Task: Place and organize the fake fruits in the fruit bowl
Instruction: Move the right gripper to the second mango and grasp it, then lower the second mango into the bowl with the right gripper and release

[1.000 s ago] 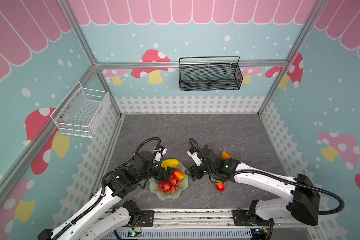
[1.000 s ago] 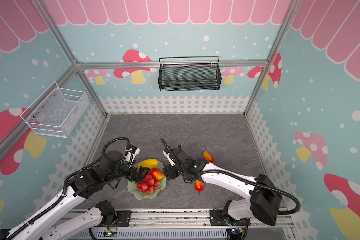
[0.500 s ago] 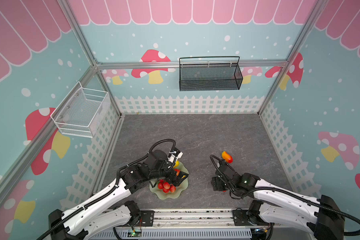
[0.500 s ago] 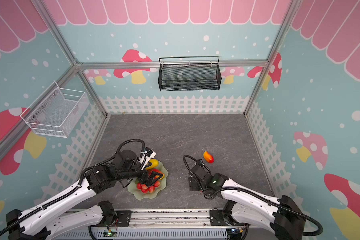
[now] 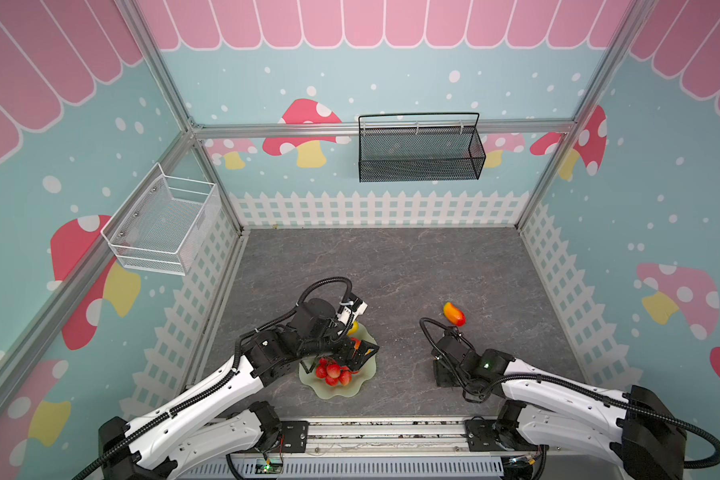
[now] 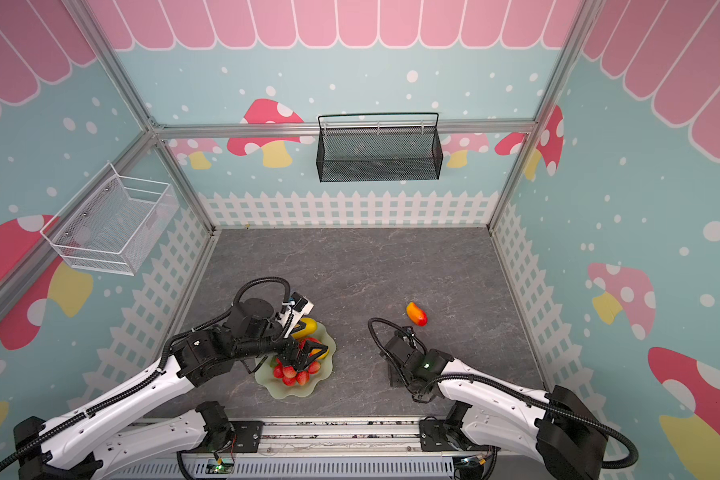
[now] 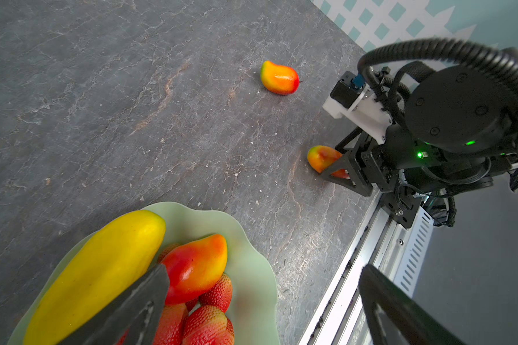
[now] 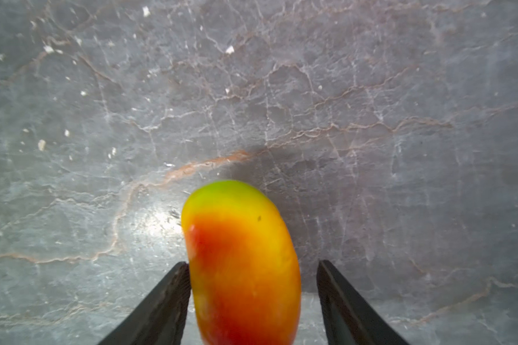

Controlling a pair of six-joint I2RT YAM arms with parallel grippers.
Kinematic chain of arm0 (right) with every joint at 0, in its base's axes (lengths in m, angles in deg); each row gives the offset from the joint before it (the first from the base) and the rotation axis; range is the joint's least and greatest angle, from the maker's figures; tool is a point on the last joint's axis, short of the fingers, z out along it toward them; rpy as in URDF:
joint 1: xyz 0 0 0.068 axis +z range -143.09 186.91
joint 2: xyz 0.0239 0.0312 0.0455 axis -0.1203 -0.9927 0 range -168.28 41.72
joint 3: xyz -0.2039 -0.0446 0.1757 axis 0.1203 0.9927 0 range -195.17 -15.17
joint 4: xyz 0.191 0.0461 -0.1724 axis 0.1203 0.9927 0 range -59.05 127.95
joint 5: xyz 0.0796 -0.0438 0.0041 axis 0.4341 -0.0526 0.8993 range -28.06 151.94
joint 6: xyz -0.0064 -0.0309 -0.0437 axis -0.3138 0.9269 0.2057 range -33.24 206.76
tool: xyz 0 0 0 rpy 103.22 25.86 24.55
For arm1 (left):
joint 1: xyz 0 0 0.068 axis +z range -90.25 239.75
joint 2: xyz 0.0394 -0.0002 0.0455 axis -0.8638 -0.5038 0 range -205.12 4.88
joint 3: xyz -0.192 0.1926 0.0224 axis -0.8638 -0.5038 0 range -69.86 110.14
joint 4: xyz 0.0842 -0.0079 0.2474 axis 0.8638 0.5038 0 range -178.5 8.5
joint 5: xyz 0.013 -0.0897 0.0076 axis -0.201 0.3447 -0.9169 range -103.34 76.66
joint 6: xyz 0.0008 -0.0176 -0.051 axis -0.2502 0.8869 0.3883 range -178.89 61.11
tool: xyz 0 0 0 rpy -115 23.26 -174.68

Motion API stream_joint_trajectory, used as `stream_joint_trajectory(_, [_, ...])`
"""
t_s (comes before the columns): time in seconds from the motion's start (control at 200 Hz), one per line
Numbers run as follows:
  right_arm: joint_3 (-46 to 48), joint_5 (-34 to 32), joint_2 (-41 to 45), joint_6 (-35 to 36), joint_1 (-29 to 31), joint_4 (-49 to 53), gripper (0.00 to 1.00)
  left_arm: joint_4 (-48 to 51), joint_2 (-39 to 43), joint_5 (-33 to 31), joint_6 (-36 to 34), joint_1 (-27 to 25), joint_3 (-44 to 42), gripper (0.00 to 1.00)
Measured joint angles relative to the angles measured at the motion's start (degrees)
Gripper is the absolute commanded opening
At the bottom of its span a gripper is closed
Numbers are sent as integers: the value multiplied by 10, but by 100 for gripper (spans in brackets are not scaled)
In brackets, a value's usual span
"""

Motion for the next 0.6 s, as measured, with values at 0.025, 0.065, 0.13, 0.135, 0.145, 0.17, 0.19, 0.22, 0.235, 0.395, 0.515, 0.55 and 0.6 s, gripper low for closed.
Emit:
stream_joint_trajectory(0.025, [1,2,-1,2,-1,-5,67,0,0,0,0,0,0,100])
stream_joint_trajectory(0.065, [2,5,-7,7,-2,-12,61,0,0,0,0,0,0,100])
stream_joint_trajectory(0.13, [1,9,-23,15,-2,-27,50,0,0,-2,0,0,0,100])
stream_joint_trajectory(0.135, [1,9,-24,18,-2,-28,50,0,0,-2,0,0,0,100])
stream_joint_trajectory(0.145, [1,8,-26,17,-2,-30,50,0,0,-2,0,0,0,100])
stream_joint_trajectory(0.17, [-2,7,-33,22,-2,-33,49,0,0,-2,0,0,0,100])
stream_joint_trajectory(0.19, [-3,5,-36,20,-2,-35,48,0,0,-3,0,0,0,100])
stream_joint_trajectory(0.22, [-6,7,-41,24,-2,-42,46,0,0,-4,0,0,0,100])
stream_joint_trajectory(0.235, [-7,7,-45,29,-2,-44,45,0,0,-4,0,0,0,100])
stream_joint_trajectory(0.395, [-19,11,-61,57,-3,-59,40,7,13,-19,0,0,0,100])
stream_joint_trajectory(0.515, [-31,41,-44,116,-3,-103,40,42,32,-47,4,2,5,100])
stream_joint_trajectory(0.55, [-35,53,-33,137,-2,-126,40,59,34,-54,10,5,11,100])
stream_joint_trajectory(0.6, [-41,72,-19,162,-2,-158,40,83,34,-61,21,14,22,100])
